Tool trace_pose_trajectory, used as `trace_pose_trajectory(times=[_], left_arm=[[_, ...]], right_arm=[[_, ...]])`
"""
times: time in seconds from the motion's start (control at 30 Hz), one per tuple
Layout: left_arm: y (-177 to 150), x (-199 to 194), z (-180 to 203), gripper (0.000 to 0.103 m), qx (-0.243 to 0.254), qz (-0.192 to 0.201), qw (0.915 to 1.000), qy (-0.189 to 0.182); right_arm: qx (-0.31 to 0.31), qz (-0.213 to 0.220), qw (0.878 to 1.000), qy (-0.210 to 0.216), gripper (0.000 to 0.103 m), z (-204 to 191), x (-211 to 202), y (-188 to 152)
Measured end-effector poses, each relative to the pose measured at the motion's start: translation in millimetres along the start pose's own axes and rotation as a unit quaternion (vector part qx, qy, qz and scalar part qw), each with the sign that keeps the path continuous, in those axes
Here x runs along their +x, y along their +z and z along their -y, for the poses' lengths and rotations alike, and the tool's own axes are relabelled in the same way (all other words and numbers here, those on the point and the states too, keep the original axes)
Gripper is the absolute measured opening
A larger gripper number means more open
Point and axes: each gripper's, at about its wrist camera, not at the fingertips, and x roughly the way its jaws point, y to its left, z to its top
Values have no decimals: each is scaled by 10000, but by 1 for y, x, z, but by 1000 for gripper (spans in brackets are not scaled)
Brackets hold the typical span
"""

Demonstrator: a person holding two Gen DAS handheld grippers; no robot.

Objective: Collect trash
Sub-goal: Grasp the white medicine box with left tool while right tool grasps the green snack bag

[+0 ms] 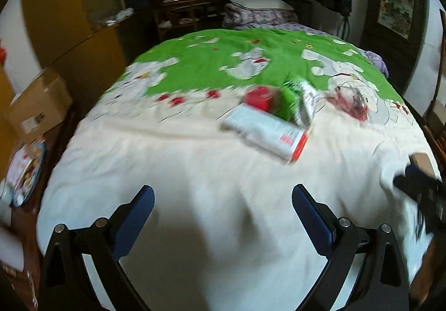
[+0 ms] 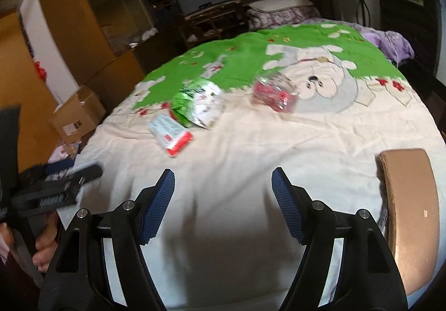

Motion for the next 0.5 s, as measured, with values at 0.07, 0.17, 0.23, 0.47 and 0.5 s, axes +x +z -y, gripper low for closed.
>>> trace_pose_trajectory(times=[0.07, 0.17, 0.23, 0.47, 0.5], left_arm=[[14, 17, 14, 97, 52, -16, 10000, -31], [38, 55, 39, 97, 124, -109, 9998, -99], [49, 78, 49, 97, 148, -214, 9997, 4], [45, 98, 13, 97, -160, -360, 9989, 246], [40, 92, 1, 97, -164, -329, 9987, 349]], right_arm=[[-45, 9, 10000, -64, 70, 3, 3, -3], [-62, 31, 9999, -88, 70, 6, 6, -5], [-13, 29, 10000, -87, 70, 9, 7, -5], [-84, 18, 10000, 44, 70, 5, 10, -3], [-81, 26, 9999, 77, 70, 4, 10, -3]])
